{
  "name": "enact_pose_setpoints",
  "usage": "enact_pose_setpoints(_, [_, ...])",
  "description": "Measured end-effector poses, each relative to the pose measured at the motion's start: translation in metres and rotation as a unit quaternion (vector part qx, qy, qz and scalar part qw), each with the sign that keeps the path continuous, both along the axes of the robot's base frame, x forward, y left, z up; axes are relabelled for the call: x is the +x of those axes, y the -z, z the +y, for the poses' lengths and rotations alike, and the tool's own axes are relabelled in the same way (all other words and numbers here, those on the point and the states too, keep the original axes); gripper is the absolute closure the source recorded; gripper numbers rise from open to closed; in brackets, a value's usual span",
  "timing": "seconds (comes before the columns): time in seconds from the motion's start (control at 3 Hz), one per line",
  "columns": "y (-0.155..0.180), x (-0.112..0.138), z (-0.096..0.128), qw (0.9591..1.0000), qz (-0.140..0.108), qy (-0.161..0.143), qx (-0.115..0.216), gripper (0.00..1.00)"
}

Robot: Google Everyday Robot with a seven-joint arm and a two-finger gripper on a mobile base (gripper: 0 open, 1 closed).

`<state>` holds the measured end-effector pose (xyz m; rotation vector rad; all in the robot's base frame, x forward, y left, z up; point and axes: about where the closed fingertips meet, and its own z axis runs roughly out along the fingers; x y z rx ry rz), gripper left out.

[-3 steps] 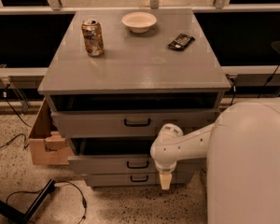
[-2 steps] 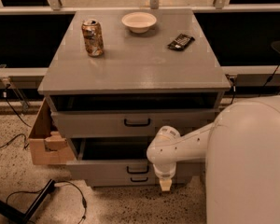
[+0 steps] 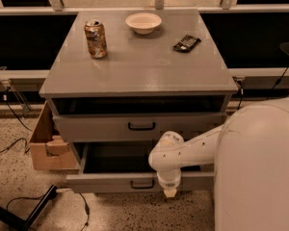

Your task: Open middle drawer

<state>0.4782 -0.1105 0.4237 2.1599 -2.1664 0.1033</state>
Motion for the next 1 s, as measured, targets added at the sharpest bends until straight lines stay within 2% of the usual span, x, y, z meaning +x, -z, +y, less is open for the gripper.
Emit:
enact_pose_setpoints(0.67, [-0.0042,0.0,0.0,1.0,0.0,0.0,0.0,0.08])
enact_pose_setpoints(1.0, [-0.0044,-0.0001,0.0,1.0,0.0,0.0,0.0,0.0])
